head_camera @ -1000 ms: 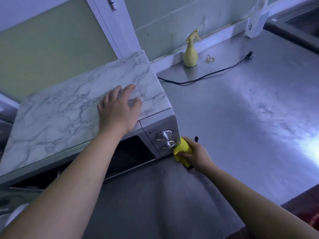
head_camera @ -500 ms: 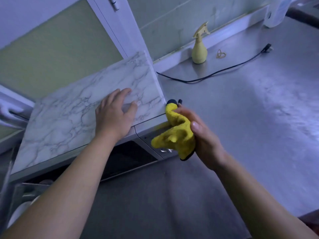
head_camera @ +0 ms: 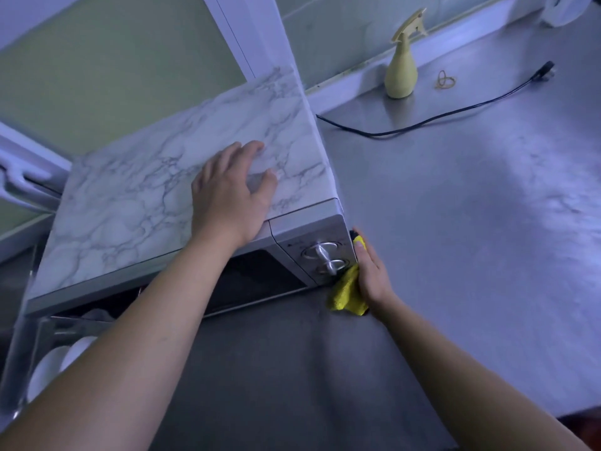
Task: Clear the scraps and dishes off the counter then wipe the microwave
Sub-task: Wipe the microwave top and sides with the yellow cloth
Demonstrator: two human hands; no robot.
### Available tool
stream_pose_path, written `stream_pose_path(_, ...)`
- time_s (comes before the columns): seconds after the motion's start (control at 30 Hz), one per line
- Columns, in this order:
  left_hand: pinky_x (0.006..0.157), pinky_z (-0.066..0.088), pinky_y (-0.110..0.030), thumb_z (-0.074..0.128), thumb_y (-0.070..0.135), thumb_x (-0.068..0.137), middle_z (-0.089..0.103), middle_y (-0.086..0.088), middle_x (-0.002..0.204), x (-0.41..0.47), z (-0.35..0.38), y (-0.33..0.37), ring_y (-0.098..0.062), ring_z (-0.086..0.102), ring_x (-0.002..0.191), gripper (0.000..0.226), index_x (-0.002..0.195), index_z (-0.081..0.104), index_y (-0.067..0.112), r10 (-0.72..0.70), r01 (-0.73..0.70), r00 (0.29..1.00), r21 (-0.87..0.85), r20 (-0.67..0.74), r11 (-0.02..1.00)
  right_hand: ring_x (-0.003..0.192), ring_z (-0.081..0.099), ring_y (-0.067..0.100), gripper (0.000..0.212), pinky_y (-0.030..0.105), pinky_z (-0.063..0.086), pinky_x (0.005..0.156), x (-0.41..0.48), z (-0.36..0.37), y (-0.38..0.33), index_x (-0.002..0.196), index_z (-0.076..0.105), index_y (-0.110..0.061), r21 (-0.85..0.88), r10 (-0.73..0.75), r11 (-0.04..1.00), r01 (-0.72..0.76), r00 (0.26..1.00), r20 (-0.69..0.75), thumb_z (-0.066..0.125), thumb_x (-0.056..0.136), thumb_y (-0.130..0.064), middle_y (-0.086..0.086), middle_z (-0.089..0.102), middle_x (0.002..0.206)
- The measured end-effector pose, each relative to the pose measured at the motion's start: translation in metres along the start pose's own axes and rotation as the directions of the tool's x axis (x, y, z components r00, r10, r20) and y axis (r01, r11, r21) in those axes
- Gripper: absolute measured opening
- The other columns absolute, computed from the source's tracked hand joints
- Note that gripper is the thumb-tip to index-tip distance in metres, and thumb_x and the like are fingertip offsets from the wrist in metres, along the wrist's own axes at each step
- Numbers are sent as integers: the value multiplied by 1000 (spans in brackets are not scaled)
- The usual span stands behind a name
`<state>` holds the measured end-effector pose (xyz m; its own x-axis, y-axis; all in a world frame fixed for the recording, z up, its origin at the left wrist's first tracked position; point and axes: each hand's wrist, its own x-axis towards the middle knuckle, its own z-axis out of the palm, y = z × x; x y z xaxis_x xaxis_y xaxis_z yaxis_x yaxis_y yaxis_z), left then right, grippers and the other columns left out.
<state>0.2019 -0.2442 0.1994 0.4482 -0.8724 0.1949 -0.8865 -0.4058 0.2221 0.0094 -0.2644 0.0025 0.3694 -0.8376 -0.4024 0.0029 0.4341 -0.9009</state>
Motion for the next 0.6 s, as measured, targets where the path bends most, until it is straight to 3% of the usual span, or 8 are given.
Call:
stream_pose_path(0.13,116,19,-41,38,55,89,41,10,151,0,0,0,-18,30,141,50,137,46,43,-10,10,1000,2,2,1000,128,56,13,46,40,39,114,2,8,5,132,63,-35,18,83,997,-81,991,-101,44,93,-52,-12,65,133)
stream_pose_path(0.23,116,19,-40,37,57,89,41,10,152,0,-1,0,-18,31,142,51,138,46,43,-13,13,1000,-1,13,1000,101,61,17,35,34,49,90,0,7,0,114,68,-26,-77,82,993,-92,988,-132,41,97,-41,-7,70,106)
stream_pose_path(0.3,116,19,-40,37,58,88,42,9,152,0,0,0,-18,32,142,54,138,47,42,-7,7,1000,-6,9,1000,79,49,22,26,32,42,69,-8,0,-1,84,57,-13,-100,92,989,-112,979,-183,40,98,-28,0,55,78)
stream_pose_path(0.37,117,20,-40,36,60,87,42,7,153,1,0,0,-18,33,142,57,139,48,40,-6,6,1000,-14,4,1000,73,40,19,22,32,35,63,-25,-13,1,76,46,-16,-106,124,983,-149,969,-212,41,97,-21,2,42,72)
stream_pose_path(0.47,118,21,-41,34,63,85,42,6,153,2,2,-4,-19,33,142,62,140,48,40,-3,3,1000,-17,-4,1000,60,57,11,26,21,43,54,-56,-46,-13,73,50,-17,-125,104,984,-130,975,-195,45,99,-18,-8,55,58)
stream_pose_path(0.53,118,21,-42,32,65,83,43,5,153,3,4,-6,-20,34,142,64,139,48,40,-5,4,1000,-28,-4,1000,70,66,9,24,19,48,58,-66,-75,-27,78,59,-20,-273,0,961,-46,986,-167,49,100,-19,-16,63,64)
stream_pose_path(0.6,118,22,-42,32,65,81,44,4,152,4,5,-6,-20,35,142,65,138,50,38,-6,6,1000,-41,-3,999,87,66,19,14,29,50,73,-69,-104,-39,96,66,-27,-526,-119,850,31,984,-135,53,100,-25,-7,70,86)
